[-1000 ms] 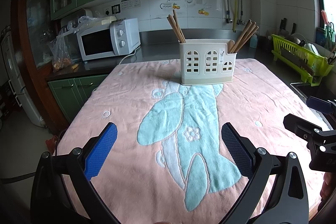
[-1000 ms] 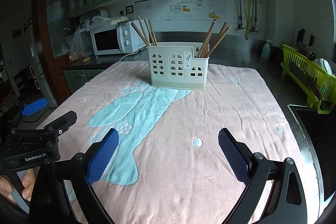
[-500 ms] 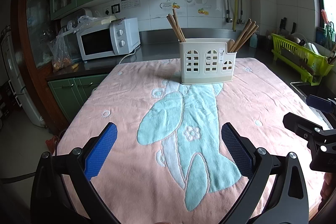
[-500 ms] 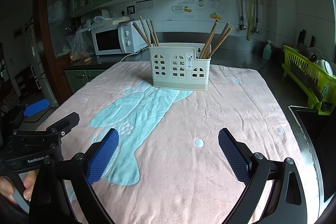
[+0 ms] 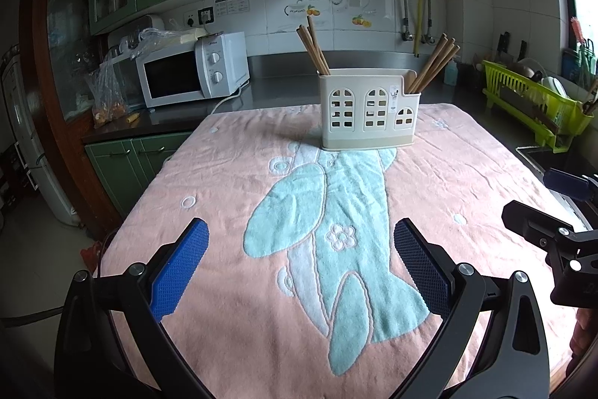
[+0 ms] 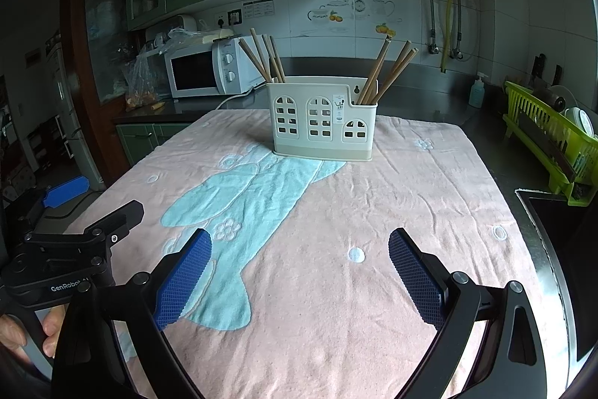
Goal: Organize utensils
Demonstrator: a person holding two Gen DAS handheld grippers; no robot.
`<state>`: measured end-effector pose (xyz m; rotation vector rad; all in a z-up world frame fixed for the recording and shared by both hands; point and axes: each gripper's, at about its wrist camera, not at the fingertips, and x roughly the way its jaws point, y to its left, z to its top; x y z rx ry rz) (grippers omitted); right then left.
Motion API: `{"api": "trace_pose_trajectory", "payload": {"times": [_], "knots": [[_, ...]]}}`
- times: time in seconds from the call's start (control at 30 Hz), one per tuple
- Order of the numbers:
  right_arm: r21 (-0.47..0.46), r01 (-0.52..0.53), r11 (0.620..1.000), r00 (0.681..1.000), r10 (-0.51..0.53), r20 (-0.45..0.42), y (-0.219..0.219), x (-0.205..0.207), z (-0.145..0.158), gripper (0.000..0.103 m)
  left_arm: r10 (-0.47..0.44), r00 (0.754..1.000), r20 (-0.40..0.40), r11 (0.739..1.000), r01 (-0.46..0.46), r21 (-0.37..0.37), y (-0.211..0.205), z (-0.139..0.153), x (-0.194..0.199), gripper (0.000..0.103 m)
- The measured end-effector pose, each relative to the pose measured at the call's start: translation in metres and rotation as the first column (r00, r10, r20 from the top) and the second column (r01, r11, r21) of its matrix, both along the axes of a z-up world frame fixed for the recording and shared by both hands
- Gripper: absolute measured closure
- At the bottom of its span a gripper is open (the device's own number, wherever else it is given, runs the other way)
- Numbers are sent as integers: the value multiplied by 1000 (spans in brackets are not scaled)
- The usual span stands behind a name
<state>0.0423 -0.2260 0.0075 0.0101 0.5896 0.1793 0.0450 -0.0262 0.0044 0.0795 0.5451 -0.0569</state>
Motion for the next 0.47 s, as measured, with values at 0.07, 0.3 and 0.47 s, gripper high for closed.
{"api": "trace_pose_trajectory", "payload": {"times": [0.07,0.3,0.47], "knots": [[0,0,1000,1000,0,0,0,0,0,11,-2,1000,1,1000,2,-1,0,-1,-1,5],[3,-3,1000,1000,3,-1,1,0,0,11,-6,1000,-3,1000,7,9,-2,-1,-2,5],[3,-2,1000,1000,2,-2,1,0,0,11,-3,1000,-9,1000,3,5,-2,-2,-1,5]]}}
